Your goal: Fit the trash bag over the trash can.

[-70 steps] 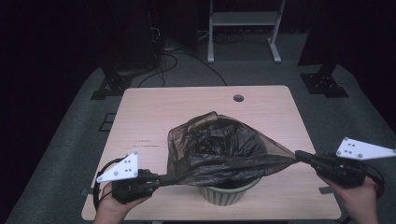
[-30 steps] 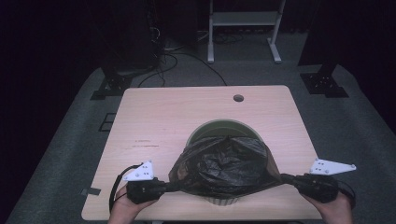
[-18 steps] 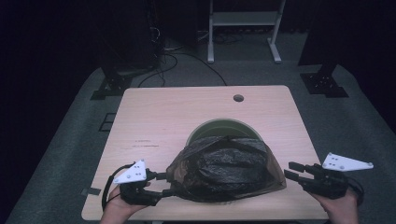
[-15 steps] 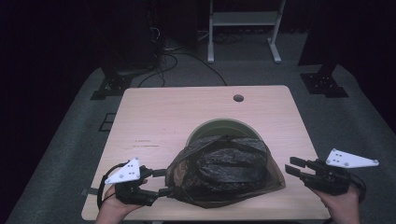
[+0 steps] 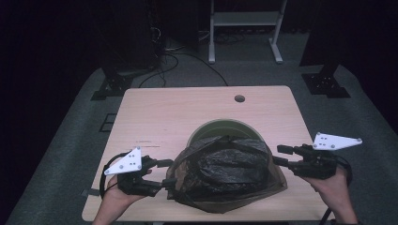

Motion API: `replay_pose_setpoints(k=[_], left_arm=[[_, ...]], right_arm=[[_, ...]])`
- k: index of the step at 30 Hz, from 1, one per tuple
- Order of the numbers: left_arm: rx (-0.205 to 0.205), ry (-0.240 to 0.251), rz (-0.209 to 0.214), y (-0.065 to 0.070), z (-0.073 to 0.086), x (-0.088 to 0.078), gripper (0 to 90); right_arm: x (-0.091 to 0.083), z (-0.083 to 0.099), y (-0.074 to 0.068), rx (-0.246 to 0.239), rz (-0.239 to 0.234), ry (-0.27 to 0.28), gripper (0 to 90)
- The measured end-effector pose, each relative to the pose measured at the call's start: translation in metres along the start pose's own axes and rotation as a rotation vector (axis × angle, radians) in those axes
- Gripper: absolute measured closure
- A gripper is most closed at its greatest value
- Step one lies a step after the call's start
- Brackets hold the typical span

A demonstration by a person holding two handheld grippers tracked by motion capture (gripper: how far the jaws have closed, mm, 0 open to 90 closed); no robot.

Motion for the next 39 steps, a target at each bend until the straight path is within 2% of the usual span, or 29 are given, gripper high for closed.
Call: replay_pose_setpoints(k=[7, 8, 10, 12, 13, 14, 18, 20, 24, 25, 26, 27, 29, 30, 32, 34, 37, 39], left_arm=[[0.004, -0.007, 0.007, -0.003, 0.000, 0.004, 45.6], [0.004, -0.006, 0.007, -0.003, 0.000, 0.005, 46.5], [0.007, -0.010, 0.007, -0.005, 0.000, 0.006, 49.0], [0.006, -0.013, 0.005, -0.005, 0.000, 0.006, 53.3], [0.007, -0.014, 0.007, -0.005, 0.000, 0.006, 55.8], [0.006, -0.021, 0.003, -0.006, 0.000, 0.006, 60.2], [0.003, -0.026, -0.013, -0.008, -0.001, 0.005, 82.6], [-0.002, -0.025, -0.029, -0.012, -0.004, 0.004, 89.4], [0.004, -0.024, -0.055, -0.020, -0.009, 0.006, 89.5], [0.008, -0.023, -0.062, -0.022, -0.011, 0.007, 89.5], [0.013, -0.032, -0.072, -0.024, -0.012, 0.008, 89.5], [0.018, -0.041, -0.077, -0.026, -0.012, 0.009, 89.5], [0.019, -0.050, -0.096, -0.031, -0.014, 0.013, 89.5], [0.021, -0.054, -0.098, -0.034, -0.014, 0.015, 89.5], [0.027, -0.062, -0.108, -0.038, -0.016, 0.019, 89.5], [0.033, -0.059, -0.115, -0.043, -0.018, 0.024, 89.5], [0.035, -0.053, -0.116, -0.047, -0.020, 0.028, 89.5], [0.036, -0.054, -0.118, -0.049, -0.020, 0.030, 89.5]], right_arm=[[0.008, 0.010, 0.008, -0.020, -0.072, -0.046, 49.3], [0.010, 0.010, 0.008, -0.024, -0.086, -0.049, 51.9], [0.013, 0.012, 0.007, -0.050, -0.108, -0.060, 60.8], [0.016, 0.013, 0.004, -0.066, -0.126, -0.069, 78.0], [0.017, 0.013, 0.003, -0.075, -0.129, -0.072, 83.2], [0.018, 0.014, 0.002, -0.078, -0.129, -0.071, 90.0], [0.014, 0.011, 0.004, -0.065, -0.103, -0.034, 90.0], [0.009, 0.009, 0.007, -0.055, -0.082, -0.008, 90.0], [-0.001, 0.005, 0.012, -0.036, -0.051, 0.034, 90.0], [-0.002, 0.004, 0.012, -0.034, -0.057, 0.037, 90.0], [-0.003, 0.004, 0.013, -0.033, -0.066, 0.037, 84.7], [-0.003, 0.003, 0.013, -0.028, -0.068, 0.046, 72.1], [-0.003, 0.000, 0.012, -0.001, -0.107, 0.045, 64.4], [-0.003, 0.000, 0.012, -0.008, -0.101, 0.042, 61.2], [-0.002, -0.002, 0.011, -0.013, -0.115, 0.044, 57.6], [-0.003, -0.004, 0.011, -0.017, -0.109, 0.047, 54.4], [-0.004, -0.004, 0.013, -0.005, -0.116, 0.052, 49.1], [-0.002, -0.004, 0.013, 0.000, -0.149, 0.042, 45.6]])
Point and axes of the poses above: each handheld gripper's, and its own axes: x roughly forward along the jaws, z roughly out of its underside, y roughly to its right, the point moved 6 cm from there along x, roughly forward along the jaws, and after that the axes turned 10 degrees about x, right-handed, at the moved point
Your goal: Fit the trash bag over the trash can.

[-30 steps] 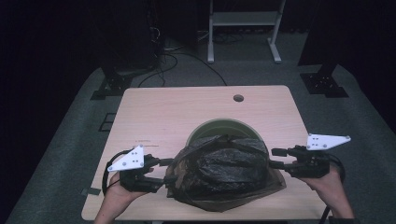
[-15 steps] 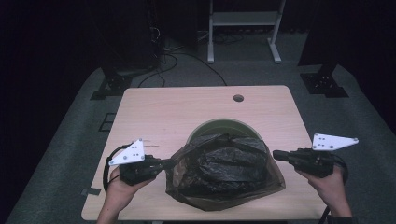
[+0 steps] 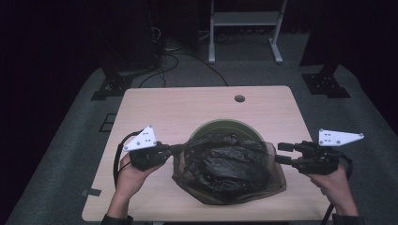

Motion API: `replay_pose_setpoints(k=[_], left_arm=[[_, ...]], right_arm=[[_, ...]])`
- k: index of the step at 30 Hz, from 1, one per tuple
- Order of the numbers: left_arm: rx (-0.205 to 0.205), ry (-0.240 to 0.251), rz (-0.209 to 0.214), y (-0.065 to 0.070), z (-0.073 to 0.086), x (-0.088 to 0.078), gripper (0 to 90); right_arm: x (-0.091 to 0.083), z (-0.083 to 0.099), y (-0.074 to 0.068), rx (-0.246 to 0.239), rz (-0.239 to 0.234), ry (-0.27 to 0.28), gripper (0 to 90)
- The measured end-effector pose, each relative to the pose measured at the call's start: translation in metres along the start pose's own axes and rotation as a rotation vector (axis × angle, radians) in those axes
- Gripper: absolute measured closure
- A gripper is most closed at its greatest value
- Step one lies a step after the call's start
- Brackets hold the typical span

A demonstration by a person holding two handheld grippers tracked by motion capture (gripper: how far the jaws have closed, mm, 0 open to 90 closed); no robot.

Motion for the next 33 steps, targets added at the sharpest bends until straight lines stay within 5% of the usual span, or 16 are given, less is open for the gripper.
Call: replay_pose_setpoints(k=[4, 8, 17, 20, 30, 33], left_arm=[[-0.003, -0.003, -0.001, -0.002, 0.001, 0.003, 89.5], [-0.006, -0.002, -0.003, -0.002, 0.002, 0.004, 89.5], [-0.018, 0.005, -0.024, -0.008, 0.002, 0.002, 89.5], [-0.017, 0.009, -0.032, -0.011, 0.000, 0.003, 89.5], [-0.006, 0.027, -0.018, -0.019, -0.009, 0.018, 89.5], [-0.009, 0.030, -0.020, -0.019, -0.011, 0.019, 89.4]], right_arm=[[0.004, 0.004, -0.005, -0.041, -0.069, -0.050, 64.0], [0.006, 0.005, -0.009, -0.077, -0.069, -0.057, 90.0], [-0.010, -0.004, -0.005, -0.064, -0.023, 0.029, 90.0], [-0.008, -0.007, -0.001, -0.029, -0.047, 0.022, 59.4], [0.003, -0.001, 0.007, 0.008, -0.086, -0.048, 37.7], [0.005, 0.002, 0.007, -0.003, -0.115, -0.054, 56.4]])
Point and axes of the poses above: each handheld gripper's, and its own axes: x roughly forward along the jaws, z roughly out of its underside, y roughly to its right, the point moved 6 cm from there along x, roughly forward along the jaws, and after that the axes turned 10 degrees about x, right-handed, at the moved point
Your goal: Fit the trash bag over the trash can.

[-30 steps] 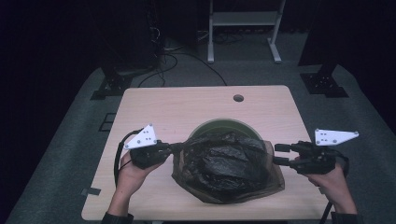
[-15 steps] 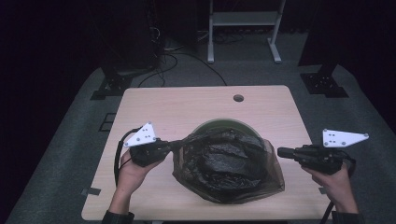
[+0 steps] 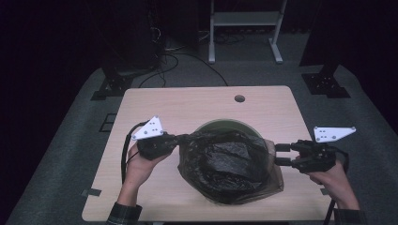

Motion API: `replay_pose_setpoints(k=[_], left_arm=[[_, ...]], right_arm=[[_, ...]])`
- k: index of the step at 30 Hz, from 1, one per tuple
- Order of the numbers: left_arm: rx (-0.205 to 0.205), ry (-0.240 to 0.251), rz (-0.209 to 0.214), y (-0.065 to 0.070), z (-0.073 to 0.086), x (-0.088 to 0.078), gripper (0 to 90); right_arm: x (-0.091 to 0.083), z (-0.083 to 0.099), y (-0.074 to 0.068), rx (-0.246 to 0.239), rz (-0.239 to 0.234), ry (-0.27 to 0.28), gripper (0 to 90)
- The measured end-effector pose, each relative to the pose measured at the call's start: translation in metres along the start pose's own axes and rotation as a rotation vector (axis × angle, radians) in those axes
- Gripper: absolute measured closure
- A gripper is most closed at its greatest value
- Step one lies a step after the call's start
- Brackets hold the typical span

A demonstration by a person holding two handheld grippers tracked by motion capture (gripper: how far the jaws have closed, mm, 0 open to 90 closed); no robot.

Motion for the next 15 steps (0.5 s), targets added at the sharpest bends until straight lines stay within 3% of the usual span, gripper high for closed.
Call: replay_pose_setpoints(k=[1, 2, 5, 9, 15], left_arm=[[0.001, -0.001, 0.000, 0.000, 0.000, 0.000, 89.5], [0.000, 0.000, -0.001, 0.000, 0.000, -0.001, 89.5], [0.001, 0.000, 0.000, 0.000, 0.001, -0.001, 89.4], [-0.007, -0.002, -0.010, -0.002, 0.003, -0.002, 89.4], [-0.026, 0.013, -0.040, -0.016, 0.003, -0.004, 89.5]], right_arm=[[0.000, 0.001, -0.002, -0.008, -0.021, 0.002, 61.3], [0.001, 0.001, -0.004, -0.009, -0.043, -0.010, 71.8], [0.005, 0.003, -0.010, -0.047, -0.048, -0.027, 90.0], [0.001, 0.000, -0.008, -0.051, -0.020, 0.006, 90.0], [-0.010, -0.016, 0.002, -0.040, 0.054, 0.127, 90.0]])
Point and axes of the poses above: each handheld gripper's, and its own axes: x roughly forward along the jaws, z roughly out of its underside, y roughly to its right, the point moved 6 cm from there along x, roughly forward along the jaws, and after that the axes turned 10 degrees about x, right-handed, at the moved point
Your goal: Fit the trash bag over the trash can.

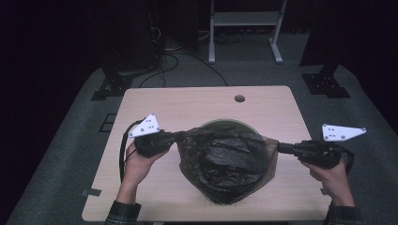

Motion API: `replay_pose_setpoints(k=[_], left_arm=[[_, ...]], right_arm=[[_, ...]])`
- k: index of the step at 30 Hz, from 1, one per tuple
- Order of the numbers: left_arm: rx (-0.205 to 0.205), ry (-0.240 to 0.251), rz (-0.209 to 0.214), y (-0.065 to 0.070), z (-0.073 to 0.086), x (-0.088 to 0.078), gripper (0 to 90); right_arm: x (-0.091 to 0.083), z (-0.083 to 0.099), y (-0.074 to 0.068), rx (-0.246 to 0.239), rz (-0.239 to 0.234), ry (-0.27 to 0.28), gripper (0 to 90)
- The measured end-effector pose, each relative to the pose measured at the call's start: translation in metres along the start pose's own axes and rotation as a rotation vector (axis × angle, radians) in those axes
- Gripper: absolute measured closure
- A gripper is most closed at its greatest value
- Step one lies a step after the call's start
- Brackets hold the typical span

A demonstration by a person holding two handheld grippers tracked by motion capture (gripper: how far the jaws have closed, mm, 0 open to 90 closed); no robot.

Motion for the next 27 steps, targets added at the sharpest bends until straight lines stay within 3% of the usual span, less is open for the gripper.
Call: replay_pose_setpoints(k=[9, 18, 22, 27], left_arm=[[-0.019, 0.044, -0.027, -0.019, 0.003, 0.015, 89.5], [-0.094, 0.120, 0.008, -0.032, 0.020, 0.030, 89.6], [-0.118, 0.113, 0.001, -0.037, 0.030, 0.034, 89.6], [-0.144, 0.063, -0.006, -0.040, 0.050, 0.040, 89.6]], right_arm=[[0.004, -0.015, 0.032, 0.003, 0.181, 0.059, 90.0], [0.019, -0.014, 0.049, 0.001, 0.278, 0.052, 90.0], [0.025, -0.009, 0.058, 0.004, 0.332, 0.017, 90.0], [0.029, 0.005, 0.069, 0.013, 0.397, -0.034, 90.0]])
Point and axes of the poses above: each handheld gripper's, and its own axes: x roughly forward along the jaws, z roughly out of its underside, y roughly to its right, the point moved 6 cm from there along x, roughly forward along the jaws, and after that the axes turned 10 degrees about x, right-handed, at the moved point
